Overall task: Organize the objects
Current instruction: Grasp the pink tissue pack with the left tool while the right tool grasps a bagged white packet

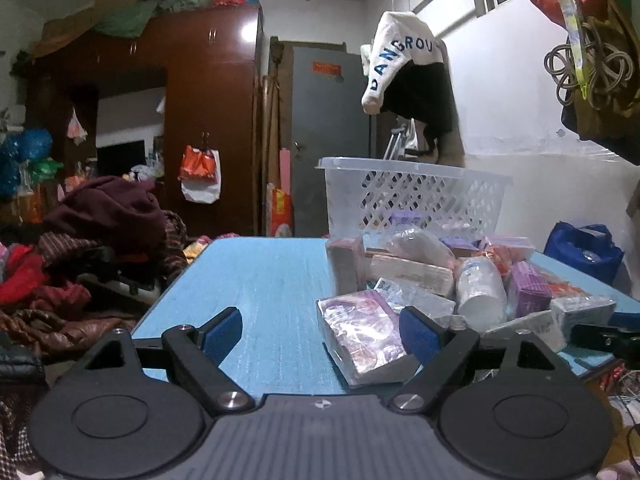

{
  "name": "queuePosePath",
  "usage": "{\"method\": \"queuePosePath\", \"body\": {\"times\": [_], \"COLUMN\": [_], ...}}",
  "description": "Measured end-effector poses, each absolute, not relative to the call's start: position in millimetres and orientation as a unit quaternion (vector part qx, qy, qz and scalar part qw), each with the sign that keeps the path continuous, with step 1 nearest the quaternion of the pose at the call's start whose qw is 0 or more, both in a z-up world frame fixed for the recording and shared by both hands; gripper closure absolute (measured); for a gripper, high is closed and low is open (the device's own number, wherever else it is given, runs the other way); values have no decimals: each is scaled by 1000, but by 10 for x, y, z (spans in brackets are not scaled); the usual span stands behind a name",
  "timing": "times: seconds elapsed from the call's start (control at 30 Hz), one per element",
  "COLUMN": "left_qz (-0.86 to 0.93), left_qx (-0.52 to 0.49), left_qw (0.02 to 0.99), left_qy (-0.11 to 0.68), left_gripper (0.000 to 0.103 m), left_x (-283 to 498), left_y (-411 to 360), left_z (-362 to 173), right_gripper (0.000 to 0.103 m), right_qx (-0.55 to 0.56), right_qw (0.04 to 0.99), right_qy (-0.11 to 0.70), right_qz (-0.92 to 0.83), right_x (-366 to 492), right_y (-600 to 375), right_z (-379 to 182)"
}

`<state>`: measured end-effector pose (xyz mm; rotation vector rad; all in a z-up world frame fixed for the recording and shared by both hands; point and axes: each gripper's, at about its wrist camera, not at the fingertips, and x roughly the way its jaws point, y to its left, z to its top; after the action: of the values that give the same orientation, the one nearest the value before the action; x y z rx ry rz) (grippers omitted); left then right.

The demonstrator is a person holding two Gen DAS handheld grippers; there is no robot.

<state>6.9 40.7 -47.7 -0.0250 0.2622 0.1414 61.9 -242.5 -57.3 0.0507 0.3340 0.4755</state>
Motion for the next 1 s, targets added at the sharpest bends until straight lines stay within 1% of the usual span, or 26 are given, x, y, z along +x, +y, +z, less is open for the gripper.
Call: {"method": "queuePosePath", "body": {"times": [0.17, 0.4, 0.63, 0.8, 0.9, 1.0], "left_qz": [69, 60, 79, 90, 124, 107], "left_qx": [-1, 10, -24, 3, 22, 14], "left_qw": [990, 991, 987, 989, 987, 988], "left_qy": [120, 118, 135, 117, 103, 111], "left_gripper": [15, 14, 14, 14, 14, 14], "left_x": [6, 28, 116, 111, 83, 99], "left_y": [296, 157, 300, 267, 276, 274], "left_z": [-533, -603, -677, -677, -662, -664], "right_gripper": [21, 20, 19, 24, 24, 20], "right_qx": [10, 11, -11, -24, -22, -26], "right_qw": [961, 966, 969, 969, 970, 970], "right_qy": [154, 134, 121, 119, 118, 121], "right_qz": [231, 221, 215, 213, 213, 209], "right_x": [568, 525, 537, 538, 545, 573], "right_y": [-2338, -2273, -2194, -2180, -2181, -2143], "right_z": [-606, -608, -628, -661, -650, -654]}}
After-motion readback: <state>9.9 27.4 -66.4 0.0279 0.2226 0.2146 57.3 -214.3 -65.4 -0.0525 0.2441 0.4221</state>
